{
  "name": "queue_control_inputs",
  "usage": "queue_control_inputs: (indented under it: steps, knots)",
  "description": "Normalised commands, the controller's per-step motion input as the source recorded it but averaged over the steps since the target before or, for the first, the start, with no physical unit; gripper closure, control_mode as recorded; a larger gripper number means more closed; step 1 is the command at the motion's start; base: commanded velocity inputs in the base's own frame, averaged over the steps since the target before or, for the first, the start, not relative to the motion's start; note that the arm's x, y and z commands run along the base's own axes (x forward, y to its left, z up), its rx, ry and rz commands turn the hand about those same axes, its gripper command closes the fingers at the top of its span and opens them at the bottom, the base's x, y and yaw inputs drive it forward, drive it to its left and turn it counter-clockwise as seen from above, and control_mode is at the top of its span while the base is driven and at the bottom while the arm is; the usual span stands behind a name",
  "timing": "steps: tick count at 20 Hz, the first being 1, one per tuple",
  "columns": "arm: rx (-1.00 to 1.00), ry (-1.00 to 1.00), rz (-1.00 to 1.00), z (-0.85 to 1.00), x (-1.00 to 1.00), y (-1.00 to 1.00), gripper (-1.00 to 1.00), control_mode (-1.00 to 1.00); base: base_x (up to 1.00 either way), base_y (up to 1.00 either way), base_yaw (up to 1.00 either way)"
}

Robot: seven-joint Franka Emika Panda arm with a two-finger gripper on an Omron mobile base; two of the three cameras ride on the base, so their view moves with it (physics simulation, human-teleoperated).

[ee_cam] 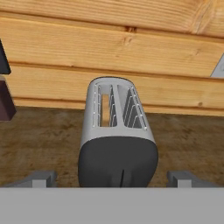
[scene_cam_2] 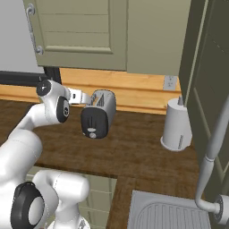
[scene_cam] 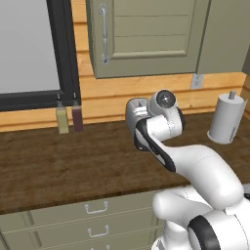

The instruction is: Start the toaster. Once the lever pops up, take the bread to the plate on the dining counter.

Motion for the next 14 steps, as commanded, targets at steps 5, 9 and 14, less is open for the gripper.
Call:
queue_control_inputs:
  steps: [5, 9, 14]
  knots:
    - [0.0, 0.0, 0.0, 0.0, 0.0, 0.0, -1.0, -1.0, 0.0, 0.0, 0.0]
    - [0.0, 0.0, 0.0, 0.0, 0.0, 0.0, -1.0, -1.0, 0.0, 0.0, 0.0]
    - [0.0, 0.0, 0.0, 0.0, 0.0, 0.0, -1.0, -1.0, 0.0, 0.0, 0.0]
